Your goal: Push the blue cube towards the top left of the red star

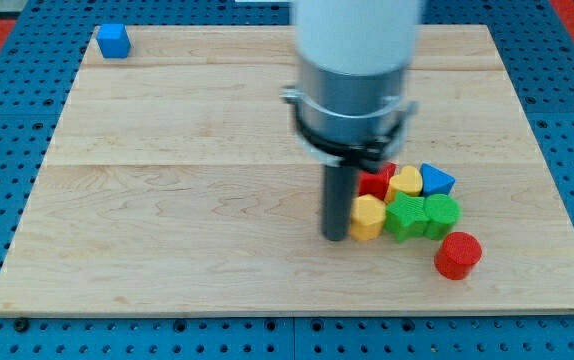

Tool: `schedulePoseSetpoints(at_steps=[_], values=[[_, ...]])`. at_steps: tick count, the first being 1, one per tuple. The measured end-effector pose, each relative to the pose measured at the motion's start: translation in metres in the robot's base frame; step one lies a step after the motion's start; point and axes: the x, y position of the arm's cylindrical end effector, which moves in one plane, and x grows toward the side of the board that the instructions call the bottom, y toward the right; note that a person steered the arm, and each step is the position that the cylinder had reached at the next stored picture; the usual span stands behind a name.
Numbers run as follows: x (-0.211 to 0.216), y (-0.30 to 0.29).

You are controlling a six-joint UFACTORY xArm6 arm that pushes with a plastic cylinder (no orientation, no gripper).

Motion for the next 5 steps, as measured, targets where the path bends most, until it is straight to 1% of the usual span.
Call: schedulePoseSetpoints(at_steps=[1, 2, 3, 4, 5], values=[[0.006, -0.037], [-0.028, -0.106], [-0.096, -0.152], [-0.133, -0.27], [-0.211, -0.327]])
